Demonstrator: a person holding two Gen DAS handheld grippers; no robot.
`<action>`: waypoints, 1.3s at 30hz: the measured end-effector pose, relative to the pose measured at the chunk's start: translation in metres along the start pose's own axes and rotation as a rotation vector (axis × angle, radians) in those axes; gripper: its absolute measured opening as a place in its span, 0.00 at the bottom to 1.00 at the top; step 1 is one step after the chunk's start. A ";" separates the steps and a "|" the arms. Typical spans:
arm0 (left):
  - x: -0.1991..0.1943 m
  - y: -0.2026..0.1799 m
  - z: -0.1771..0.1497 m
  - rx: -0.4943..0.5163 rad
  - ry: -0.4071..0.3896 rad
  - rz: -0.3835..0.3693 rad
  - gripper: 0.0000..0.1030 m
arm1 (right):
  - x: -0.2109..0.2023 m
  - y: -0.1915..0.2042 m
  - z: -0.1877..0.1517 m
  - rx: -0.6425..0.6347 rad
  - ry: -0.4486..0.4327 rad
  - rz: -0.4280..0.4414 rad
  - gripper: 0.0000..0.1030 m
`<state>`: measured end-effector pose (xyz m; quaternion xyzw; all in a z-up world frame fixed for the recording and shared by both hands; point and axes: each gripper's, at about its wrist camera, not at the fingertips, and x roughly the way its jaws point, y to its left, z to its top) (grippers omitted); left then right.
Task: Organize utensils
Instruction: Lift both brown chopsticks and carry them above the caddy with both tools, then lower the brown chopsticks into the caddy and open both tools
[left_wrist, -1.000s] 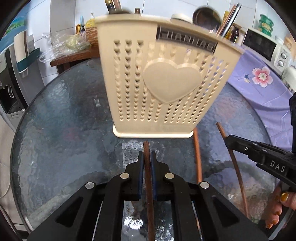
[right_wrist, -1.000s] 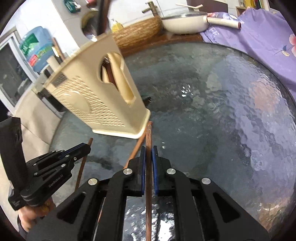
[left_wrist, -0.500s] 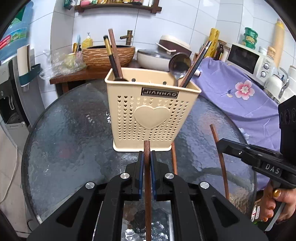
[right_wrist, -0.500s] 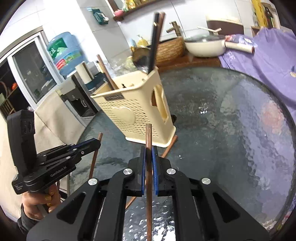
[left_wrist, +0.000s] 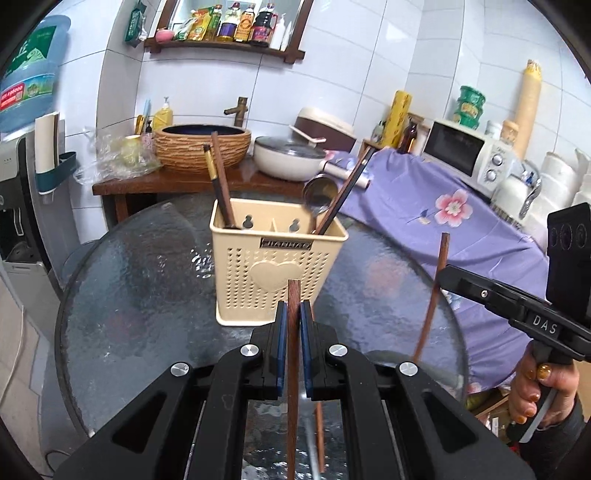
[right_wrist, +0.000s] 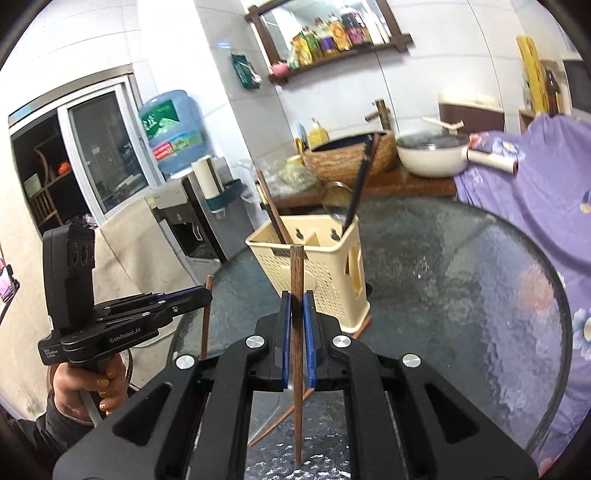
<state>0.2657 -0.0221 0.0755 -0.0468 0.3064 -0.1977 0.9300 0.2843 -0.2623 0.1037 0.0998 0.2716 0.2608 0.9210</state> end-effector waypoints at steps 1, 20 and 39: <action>-0.004 -0.003 0.002 0.008 -0.011 0.001 0.07 | -0.003 0.001 0.002 -0.007 -0.008 0.002 0.07; -0.046 -0.016 0.036 0.043 -0.123 -0.007 0.07 | -0.023 0.025 0.043 -0.093 -0.072 -0.046 0.07; -0.081 -0.017 0.142 0.013 -0.248 -0.015 0.07 | -0.034 0.040 0.146 -0.064 -0.158 -0.003 0.06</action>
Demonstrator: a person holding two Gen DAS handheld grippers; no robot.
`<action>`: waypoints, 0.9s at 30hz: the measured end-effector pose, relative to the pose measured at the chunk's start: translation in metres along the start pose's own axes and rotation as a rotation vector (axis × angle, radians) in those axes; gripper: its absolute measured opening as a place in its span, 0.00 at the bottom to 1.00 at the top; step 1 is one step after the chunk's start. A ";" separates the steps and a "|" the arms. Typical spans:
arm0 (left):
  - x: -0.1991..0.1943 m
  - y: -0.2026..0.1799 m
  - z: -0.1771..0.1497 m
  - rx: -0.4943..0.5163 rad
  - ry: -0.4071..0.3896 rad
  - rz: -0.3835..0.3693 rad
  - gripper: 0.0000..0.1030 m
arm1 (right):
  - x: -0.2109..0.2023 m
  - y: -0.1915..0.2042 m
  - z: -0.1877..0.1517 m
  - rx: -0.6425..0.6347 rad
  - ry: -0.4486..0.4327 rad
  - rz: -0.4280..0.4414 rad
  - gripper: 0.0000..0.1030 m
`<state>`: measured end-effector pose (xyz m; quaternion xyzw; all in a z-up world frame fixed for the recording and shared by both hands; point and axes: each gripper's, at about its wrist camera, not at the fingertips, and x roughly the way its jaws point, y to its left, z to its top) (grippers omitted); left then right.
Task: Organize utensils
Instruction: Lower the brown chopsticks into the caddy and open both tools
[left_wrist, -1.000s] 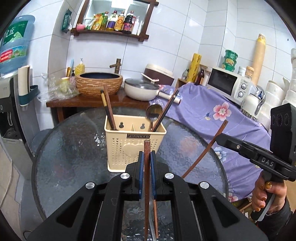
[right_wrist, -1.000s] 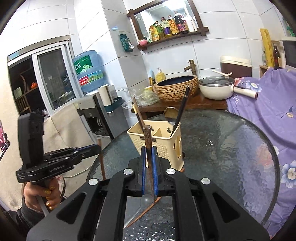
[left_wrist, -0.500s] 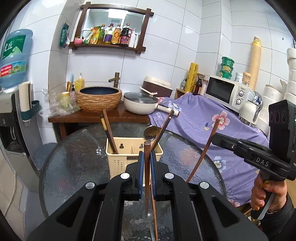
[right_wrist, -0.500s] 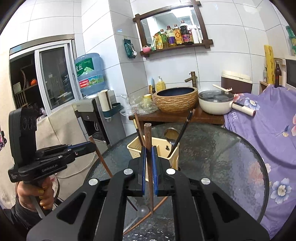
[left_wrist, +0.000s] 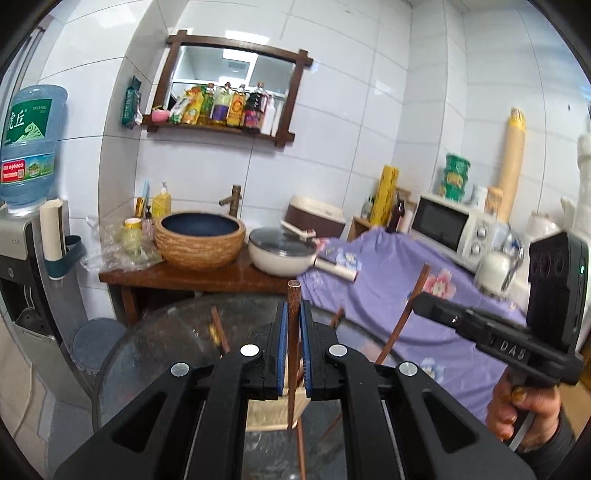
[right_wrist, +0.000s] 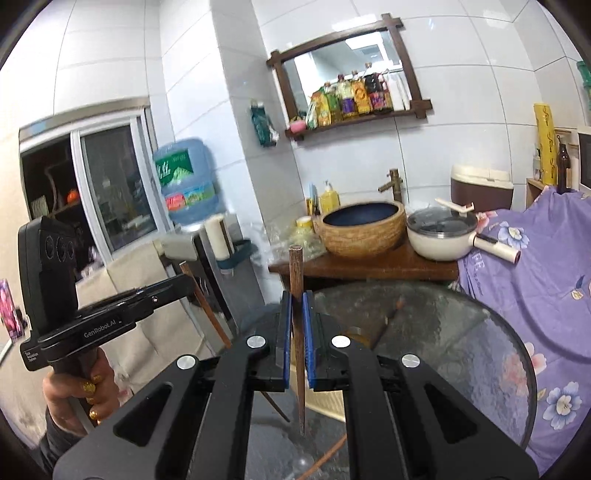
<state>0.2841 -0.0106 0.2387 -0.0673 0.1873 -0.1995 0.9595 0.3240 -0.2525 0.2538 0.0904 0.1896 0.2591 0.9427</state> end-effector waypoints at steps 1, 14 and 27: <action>0.001 0.000 0.008 -0.007 -0.009 -0.001 0.07 | 0.002 -0.001 0.009 0.013 -0.014 0.001 0.06; 0.051 0.015 0.042 -0.040 -0.095 0.162 0.07 | 0.059 -0.016 0.036 0.035 -0.097 -0.145 0.06; 0.106 0.041 -0.014 -0.071 0.027 0.192 0.07 | 0.103 -0.024 -0.024 -0.016 -0.046 -0.195 0.06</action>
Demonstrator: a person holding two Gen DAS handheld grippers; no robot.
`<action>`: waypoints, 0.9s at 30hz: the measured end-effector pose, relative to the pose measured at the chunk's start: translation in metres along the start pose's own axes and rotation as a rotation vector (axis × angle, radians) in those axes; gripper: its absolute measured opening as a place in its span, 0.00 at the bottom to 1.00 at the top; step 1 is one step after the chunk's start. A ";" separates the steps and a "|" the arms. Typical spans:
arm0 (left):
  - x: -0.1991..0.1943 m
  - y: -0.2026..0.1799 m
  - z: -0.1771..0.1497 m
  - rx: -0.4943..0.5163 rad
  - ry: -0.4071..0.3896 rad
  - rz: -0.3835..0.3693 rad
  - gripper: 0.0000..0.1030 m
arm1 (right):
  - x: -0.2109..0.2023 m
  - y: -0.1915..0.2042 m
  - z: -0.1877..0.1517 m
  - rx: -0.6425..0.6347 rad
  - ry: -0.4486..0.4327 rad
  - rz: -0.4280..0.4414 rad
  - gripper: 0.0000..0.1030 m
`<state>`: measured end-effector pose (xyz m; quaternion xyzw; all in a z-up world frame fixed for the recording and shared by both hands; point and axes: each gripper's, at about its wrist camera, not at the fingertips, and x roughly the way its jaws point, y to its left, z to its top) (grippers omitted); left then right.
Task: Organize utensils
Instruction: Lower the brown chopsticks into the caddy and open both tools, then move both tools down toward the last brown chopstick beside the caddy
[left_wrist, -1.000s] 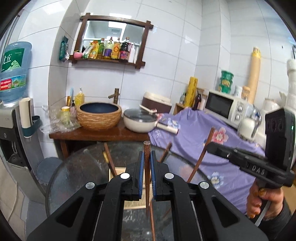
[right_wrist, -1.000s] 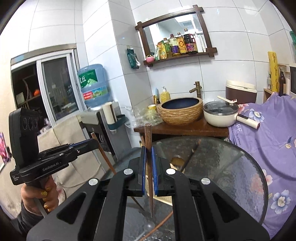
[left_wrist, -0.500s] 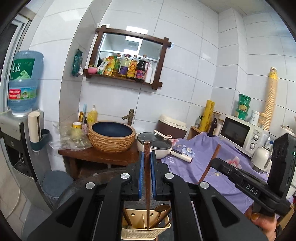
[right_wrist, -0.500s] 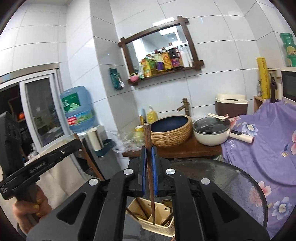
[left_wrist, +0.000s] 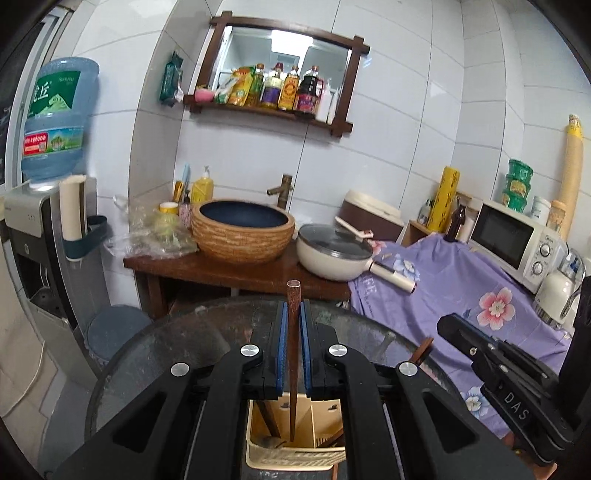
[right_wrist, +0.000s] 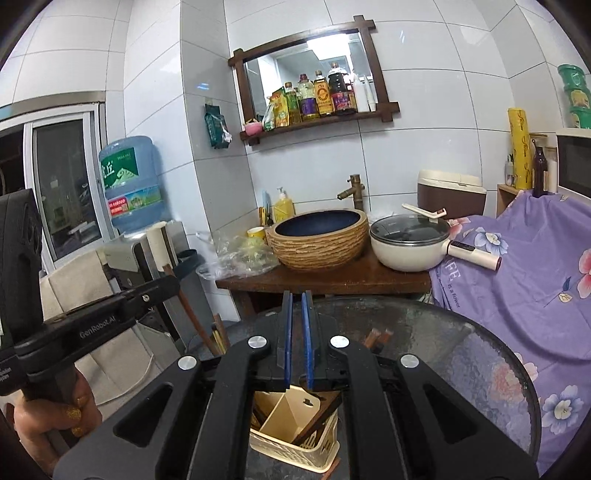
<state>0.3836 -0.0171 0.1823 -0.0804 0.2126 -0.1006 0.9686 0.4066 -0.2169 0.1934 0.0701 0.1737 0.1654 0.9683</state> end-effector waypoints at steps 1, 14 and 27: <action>0.003 0.001 -0.005 0.001 0.012 0.000 0.07 | 0.002 0.000 -0.004 -0.001 0.007 0.004 0.06; 0.012 0.011 -0.047 -0.011 0.081 -0.040 0.51 | -0.018 -0.006 -0.046 -0.001 -0.007 -0.023 0.47; -0.018 0.026 -0.144 0.027 0.157 -0.003 0.78 | -0.030 -0.017 -0.150 0.026 0.192 0.008 0.52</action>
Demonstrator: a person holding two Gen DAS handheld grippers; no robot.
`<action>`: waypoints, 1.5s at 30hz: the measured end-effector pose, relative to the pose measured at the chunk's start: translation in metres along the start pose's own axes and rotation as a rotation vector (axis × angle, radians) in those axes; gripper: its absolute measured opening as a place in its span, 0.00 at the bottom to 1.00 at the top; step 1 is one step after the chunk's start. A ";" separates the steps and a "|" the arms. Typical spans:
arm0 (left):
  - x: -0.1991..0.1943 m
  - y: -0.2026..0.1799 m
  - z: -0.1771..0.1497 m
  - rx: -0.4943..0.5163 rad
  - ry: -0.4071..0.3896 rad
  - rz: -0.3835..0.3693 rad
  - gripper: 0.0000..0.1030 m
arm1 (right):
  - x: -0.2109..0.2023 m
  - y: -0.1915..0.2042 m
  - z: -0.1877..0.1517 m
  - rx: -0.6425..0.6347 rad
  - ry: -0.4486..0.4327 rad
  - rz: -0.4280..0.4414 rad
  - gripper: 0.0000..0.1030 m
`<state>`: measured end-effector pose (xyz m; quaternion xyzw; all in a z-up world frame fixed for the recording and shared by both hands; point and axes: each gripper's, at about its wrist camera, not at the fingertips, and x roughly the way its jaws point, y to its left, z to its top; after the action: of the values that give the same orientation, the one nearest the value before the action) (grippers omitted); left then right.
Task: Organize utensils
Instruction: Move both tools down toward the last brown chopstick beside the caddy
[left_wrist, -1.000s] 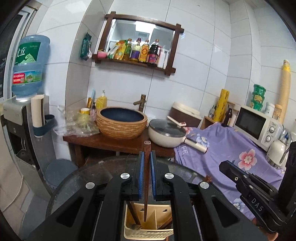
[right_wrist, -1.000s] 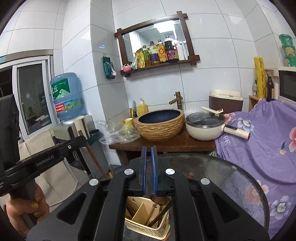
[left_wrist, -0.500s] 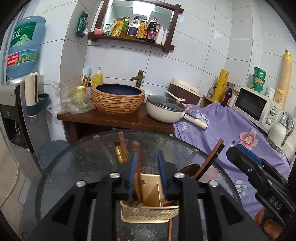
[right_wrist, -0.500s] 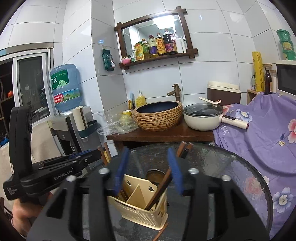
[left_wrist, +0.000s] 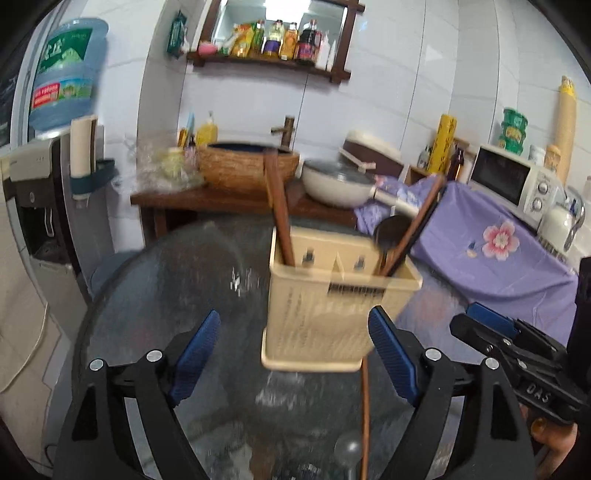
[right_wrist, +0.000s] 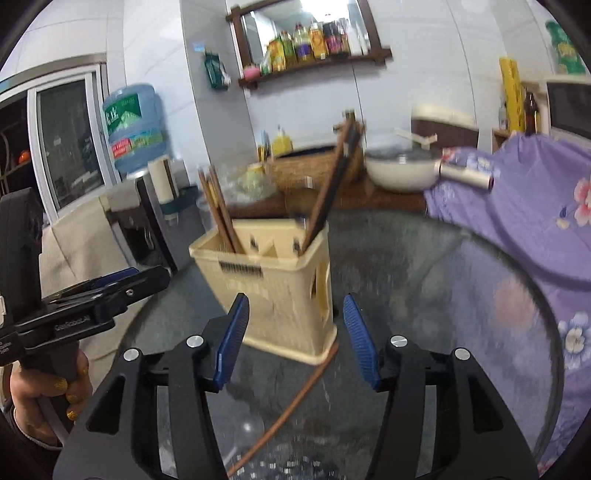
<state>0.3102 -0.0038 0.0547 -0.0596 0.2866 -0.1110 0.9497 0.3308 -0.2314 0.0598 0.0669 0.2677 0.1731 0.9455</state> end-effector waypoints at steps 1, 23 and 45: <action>0.004 0.002 -0.011 0.002 0.031 0.002 0.78 | 0.005 -0.003 -0.009 0.009 0.030 -0.002 0.52; 0.015 0.024 -0.104 -0.058 0.203 0.034 0.80 | 0.113 0.008 -0.073 0.010 0.353 -0.211 0.52; 0.020 -0.017 -0.117 0.047 0.268 -0.032 0.80 | 0.073 0.009 -0.100 -0.159 0.416 -0.123 0.19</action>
<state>0.2584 -0.0312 -0.0499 -0.0264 0.4072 -0.1397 0.9022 0.3339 -0.1934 -0.0581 -0.0615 0.4459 0.1456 0.8810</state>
